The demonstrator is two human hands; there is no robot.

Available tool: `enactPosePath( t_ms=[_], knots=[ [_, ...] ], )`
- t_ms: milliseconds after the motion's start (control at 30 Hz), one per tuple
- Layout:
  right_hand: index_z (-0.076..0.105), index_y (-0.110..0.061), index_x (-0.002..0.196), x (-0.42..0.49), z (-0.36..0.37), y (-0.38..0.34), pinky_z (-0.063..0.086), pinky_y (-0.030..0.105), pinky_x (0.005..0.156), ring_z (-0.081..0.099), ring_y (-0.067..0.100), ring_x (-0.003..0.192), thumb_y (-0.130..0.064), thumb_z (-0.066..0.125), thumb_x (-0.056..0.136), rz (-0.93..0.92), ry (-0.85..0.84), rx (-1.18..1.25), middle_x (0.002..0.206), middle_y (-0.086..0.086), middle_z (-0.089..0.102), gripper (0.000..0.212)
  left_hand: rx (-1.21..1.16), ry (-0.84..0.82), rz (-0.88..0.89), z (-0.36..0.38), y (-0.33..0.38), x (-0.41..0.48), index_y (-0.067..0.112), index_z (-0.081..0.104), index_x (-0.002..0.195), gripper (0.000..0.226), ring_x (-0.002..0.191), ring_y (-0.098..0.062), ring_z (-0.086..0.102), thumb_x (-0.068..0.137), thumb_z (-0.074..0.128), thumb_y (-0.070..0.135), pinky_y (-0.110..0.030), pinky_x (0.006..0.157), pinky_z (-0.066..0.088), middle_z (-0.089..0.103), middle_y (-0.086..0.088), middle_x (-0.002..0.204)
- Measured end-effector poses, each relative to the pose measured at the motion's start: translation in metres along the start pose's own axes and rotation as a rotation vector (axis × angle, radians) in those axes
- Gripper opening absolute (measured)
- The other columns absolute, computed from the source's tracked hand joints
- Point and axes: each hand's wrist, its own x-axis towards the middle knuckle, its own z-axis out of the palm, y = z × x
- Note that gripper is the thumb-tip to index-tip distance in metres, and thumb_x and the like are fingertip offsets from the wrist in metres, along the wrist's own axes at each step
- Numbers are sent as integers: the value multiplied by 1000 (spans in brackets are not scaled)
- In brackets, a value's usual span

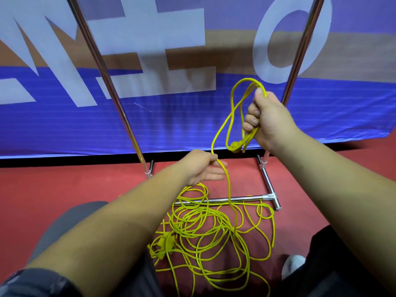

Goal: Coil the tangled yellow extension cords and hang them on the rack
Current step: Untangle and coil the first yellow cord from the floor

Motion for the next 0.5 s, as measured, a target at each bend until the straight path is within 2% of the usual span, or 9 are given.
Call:
enactPosePath(
  t_ms=[67, 100, 167, 233, 300, 400, 500],
  knots=[
    [39, -24, 92, 1, 1, 7, 34, 29, 50, 26, 14, 52, -36, 41, 115, 6, 31, 19, 64, -4, 32, 26, -187, -52, -78, 6, 13, -11, -4, 48, 123, 33, 108, -47, 67, 106, 40, 22, -58, 88, 59, 65, -28, 119],
    [39, -24, 93, 1, 2, 9, 35, 30, 51, 27, 14, 53, -36, 41, 115, 14, 41, 37, 66, -4, 32, 25, -238, -91, -134, 8, 16, -14, -6, 48, 127, 47, 112, -50, 64, 105, 39, 35, -60, 91, 56, 62, -30, 122],
    [40, -24, 94, 0, 5, 13, 36, 31, 53, 29, 14, 53, -36, 40, 116, 30, 43, 78, 66, -4, 33, 25, -245, -173, -224, 12, 17, -18, -3, 45, 138, 84, 113, -50, 61, 99, 35, 70, -59, 89, 57, 58, -29, 125],
    [40, -24, 93, -1, 9, 17, 38, 32, 54, 30, 14, 52, -36, 40, 116, 50, 32, 106, 66, -4, 34, 25, -202, -193, -244, 18, 14, -21, 6, 48, 140, 104, 112, -47, 62, 85, 32, 92, -56, 88, 58, 58, -23, 123],
    [40, -24, 93, -3, 14, 21, 41, 32, 55, 32, 14, 52, -36, 40, 115, 76, 26, 123, 67, -3, 34, 26, -217, -170, -216, 21, 12, -18, 11, 59, 129, 89, 116, -41, 63, 89, 33, 87, -54, 95, 54, 64, -20, 127],
    [41, -22, 94, -5, 19, 26, 49, 34, 56, 37, 14, 51, -35, 41, 115, 103, 33, 146, 66, -2, 38, 25, -247, -82, -140, 19, 20, -17, 15, 66, 109, 51, 114, -27, 67, 108, 34, 54, -50, 100, 48, 71, -15, 126],
    [46, -15, 98, -6, 25, 29, 58, 41, 62, 46, 19, 54, -28, 43, 115, 150, 91, 109, 66, 3, 47, 22, -247, 27, -73, 10, 30, -17, 14, 64, 98, 39, 98, -20, 68, 110, 35, 38, -48, 98, 47, 72, -8, 100]
  ],
)
